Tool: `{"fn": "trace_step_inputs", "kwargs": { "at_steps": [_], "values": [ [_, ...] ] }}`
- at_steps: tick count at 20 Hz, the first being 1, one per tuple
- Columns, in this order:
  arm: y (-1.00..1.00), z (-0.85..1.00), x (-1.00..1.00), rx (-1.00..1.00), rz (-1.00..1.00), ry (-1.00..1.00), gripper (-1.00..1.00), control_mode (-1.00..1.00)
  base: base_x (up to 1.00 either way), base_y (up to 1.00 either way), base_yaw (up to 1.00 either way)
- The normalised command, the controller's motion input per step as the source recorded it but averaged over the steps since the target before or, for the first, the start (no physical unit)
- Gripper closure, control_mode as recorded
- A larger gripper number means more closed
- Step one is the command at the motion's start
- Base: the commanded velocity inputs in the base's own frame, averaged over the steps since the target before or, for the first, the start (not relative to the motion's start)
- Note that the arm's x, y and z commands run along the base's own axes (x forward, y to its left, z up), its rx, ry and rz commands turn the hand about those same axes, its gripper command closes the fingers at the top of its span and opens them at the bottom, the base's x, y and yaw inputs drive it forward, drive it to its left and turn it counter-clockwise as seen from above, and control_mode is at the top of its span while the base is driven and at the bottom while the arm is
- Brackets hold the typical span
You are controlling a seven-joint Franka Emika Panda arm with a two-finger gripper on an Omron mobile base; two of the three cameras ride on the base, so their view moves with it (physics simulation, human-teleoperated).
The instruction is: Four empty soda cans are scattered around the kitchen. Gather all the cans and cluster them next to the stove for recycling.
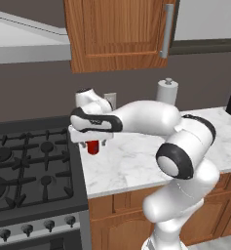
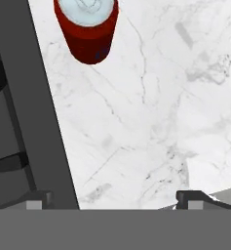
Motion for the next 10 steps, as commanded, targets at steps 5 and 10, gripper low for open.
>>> {"fn": "trace_step_inputs", "kwargs": {
  "at_steps": [5,10],
  "values": [
    [-0.44,0.3,-0.76,0.02,0.07,-0.04,-1.0,-1.0,0.0,0.0,0.0],
    [-0.48,0.31,-0.42,0.03,0.27,-0.07,-1.0,-1.0,0.0,0.0,0.0]
  ]
}}
